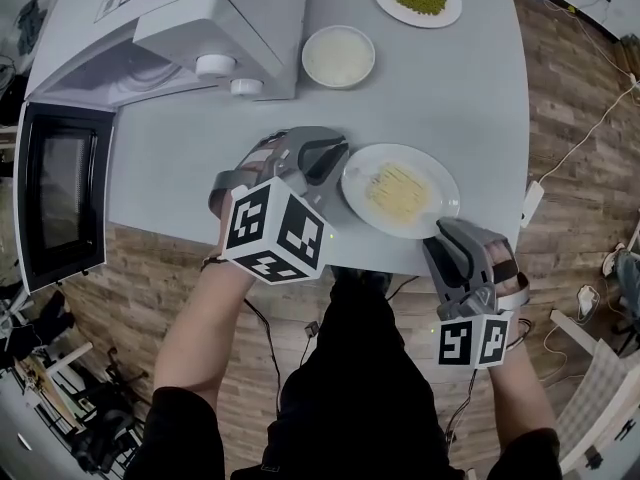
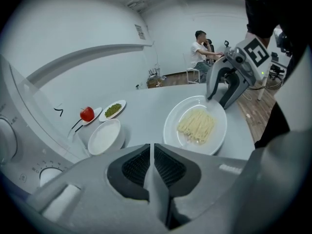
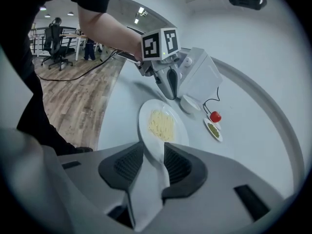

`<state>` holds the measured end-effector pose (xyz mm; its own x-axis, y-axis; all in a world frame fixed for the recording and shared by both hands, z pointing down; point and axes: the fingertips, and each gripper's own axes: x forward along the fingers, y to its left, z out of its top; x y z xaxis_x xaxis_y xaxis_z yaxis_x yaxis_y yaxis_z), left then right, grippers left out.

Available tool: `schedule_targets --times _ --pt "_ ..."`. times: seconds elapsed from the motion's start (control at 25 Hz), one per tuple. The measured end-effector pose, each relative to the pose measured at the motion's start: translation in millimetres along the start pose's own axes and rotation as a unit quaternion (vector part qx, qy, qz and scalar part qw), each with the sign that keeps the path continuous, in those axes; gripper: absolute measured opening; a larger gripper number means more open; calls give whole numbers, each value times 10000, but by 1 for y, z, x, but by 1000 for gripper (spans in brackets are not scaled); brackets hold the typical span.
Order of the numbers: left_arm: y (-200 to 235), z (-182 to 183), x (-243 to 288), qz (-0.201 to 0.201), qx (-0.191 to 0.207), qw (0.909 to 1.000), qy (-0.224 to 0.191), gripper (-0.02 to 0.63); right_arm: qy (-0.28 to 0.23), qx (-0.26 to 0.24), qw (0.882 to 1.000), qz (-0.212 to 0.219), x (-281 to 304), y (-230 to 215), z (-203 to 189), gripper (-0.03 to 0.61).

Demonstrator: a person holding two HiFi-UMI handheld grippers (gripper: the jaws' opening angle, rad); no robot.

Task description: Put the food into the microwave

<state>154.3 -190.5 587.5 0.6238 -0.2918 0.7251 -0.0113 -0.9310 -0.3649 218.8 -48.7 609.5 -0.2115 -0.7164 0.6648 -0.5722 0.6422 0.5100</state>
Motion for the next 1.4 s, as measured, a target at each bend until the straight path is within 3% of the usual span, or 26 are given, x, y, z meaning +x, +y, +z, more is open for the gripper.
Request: schedule_targets --times 0.2,0.32,0.56,0.88,1.12,1.4 --pt "0 12 13 -212 -175 9995 -140 11 2 -403 9991 -160 1 -1 2 140" --pt "-1 18 17 -348 -300 9988 -180 11 -16 -396 9991 -176 1 -1 2 138" --pt "8 16 29 -109 117 9997 195 11 8 -412 9989 -228 2 -1 2 138" --pt "3 12 41 -478 -134 9982 333 9 42 -613 9975 -338 3 -2 5 138" --pt "-1 12 41 -606 9 9973 409 8 178 -1087 9924 -557 9 -5 8 137" --pt "3 13 39 -571 -101 9979 304 8 214 -1594 9847 -676 16 -2 16 112"
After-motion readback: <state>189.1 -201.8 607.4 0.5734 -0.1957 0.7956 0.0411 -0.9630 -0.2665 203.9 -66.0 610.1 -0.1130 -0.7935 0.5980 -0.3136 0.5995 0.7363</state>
